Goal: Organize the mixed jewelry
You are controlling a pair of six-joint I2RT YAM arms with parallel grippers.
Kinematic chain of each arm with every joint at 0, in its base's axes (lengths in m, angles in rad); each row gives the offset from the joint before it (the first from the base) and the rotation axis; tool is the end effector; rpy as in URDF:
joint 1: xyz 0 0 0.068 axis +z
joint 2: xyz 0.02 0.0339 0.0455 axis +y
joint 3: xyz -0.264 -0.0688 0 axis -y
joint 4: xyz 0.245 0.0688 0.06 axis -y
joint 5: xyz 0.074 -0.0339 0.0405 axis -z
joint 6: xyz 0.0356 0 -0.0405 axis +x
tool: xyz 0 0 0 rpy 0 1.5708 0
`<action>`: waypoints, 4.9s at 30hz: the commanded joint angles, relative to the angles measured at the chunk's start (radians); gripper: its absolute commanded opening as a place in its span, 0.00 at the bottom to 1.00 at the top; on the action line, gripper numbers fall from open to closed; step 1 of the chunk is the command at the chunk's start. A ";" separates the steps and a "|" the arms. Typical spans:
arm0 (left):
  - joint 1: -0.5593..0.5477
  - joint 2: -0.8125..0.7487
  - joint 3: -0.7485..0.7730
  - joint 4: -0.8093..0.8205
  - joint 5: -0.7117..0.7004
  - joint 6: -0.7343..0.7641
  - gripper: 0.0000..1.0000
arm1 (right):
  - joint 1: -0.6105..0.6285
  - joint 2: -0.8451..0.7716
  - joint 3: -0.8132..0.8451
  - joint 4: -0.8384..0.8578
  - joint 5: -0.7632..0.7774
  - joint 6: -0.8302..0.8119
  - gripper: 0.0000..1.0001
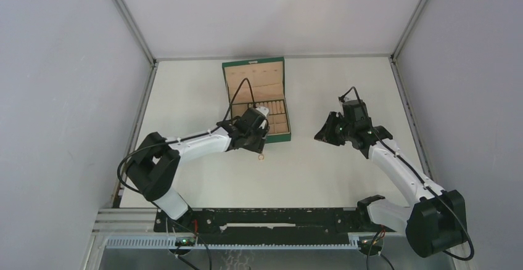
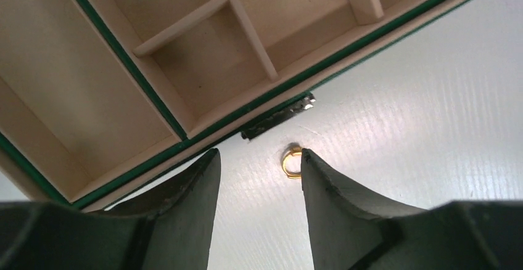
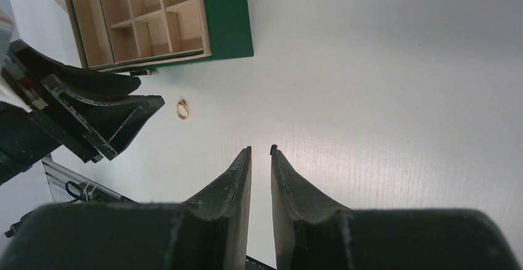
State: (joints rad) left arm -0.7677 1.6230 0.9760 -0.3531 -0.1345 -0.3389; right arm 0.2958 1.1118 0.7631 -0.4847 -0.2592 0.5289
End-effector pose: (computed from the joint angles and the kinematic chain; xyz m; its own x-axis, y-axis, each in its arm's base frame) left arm 0.2368 -0.2219 0.1854 -0.7825 0.2974 -0.5470 0.3986 0.9142 -0.0732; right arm 0.2142 0.0748 0.2426 -0.8367 0.2549 -0.4848 -0.0283 0.8638 0.5031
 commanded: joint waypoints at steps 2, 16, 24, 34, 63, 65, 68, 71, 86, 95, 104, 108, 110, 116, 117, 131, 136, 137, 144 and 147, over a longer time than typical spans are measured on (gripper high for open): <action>-0.055 -0.082 -0.021 0.038 -0.016 0.008 0.56 | -0.002 -0.024 -0.007 0.021 0.007 -0.001 0.25; -0.184 0.060 0.118 -0.108 -0.149 -0.203 0.43 | -0.003 -0.013 -0.007 0.018 -0.012 -0.017 0.26; -0.189 0.142 0.200 -0.203 -0.231 -0.295 0.33 | -0.003 -0.007 -0.007 0.014 -0.031 -0.039 0.25; -0.189 0.189 0.234 -0.262 -0.253 -0.346 0.31 | -0.015 -0.003 -0.007 0.010 -0.048 -0.067 0.25; -0.252 0.130 0.159 -0.063 -0.010 -0.007 0.24 | -0.016 -0.019 -0.007 -0.002 -0.044 -0.057 0.25; -0.251 0.132 0.179 -0.073 -0.024 -0.044 0.24 | -0.016 -0.017 -0.007 -0.001 -0.044 -0.054 0.25; -0.251 0.152 0.227 -0.097 -0.023 -0.108 0.25 | -0.017 -0.017 -0.007 0.001 -0.045 -0.052 0.25; -0.253 0.165 0.274 -0.133 -0.040 -0.160 0.25 | -0.016 -0.014 -0.007 0.002 -0.047 -0.053 0.25; -0.305 0.212 0.357 -0.303 -0.362 -0.651 0.29 | -0.034 -0.053 -0.007 -0.077 -0.075 -0.087 0.25; -0.316 0.124 0.337 -0.294 -0.331 -0.297 0.31 | -0.035 -0.094 -0.007 -0.115 -0.089 -0.104 0.25; -0.269 -0.047 0.221 -0.229 -0.008 0.171 0.38 | -0.036 -0.189 -0.014 -0.138 0.014 -0.010 0.25; -0.267 -0.079 0.132 -0.154 0.152 0.330 0.41 | -0.033 -0.215 -0.045 -0.142 0.045 0.038 0.26; -0.260 -0.067 0.142 -0.167 0.185 0.365 0.42 | -0.032 -0.212 -0.047 -0.151 0.055 0.046 0.26; -0.171 0.024 0.188 -0.222 0.351 0.385 0.42 | -0.029 -0.204 -0.048 -0.146 0.080 0.054 0.25; -0.172 0.028 0.188 -0.220 0.341 0.393 0.42 | -0.030 -0.201 -0.048 -0.145 0.080 0.055 0.25; -0.171 0.200 0.321 -0.283 0.303 0.529 0.41 | -0.035 -0.160 -0.041 -0.130 0.082 0.033 0.25; -0.170 0.233 0.359 -0.310 0.259 0.563 0.41 | -0.036 -0.149 -0.032 -0.133 0.081 0.023 0.25; -0.168 0.236 0.361 -0.310 0.252 0.565 0.41 | -0.036 -0.147 -0.031 -0.132 0.080 0.022 0.25; -0.166 0.287 0.401 -0.320 0.250 0.573 0.41 | -0.036 -0.136 -0.031 -0.123 0.075 0.022 0.25; -0.163 0.302 0.409 -0.317 0.252 0.577 0.41 | -0.036 -0.135 -0.031 -0.121 0.074 0.022 0.26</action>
State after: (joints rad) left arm -0.9382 1.9125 1.3399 -0.6659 0.1234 0.2092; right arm 0.2630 0.9768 0.7136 -0.6453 -0.1890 0.5632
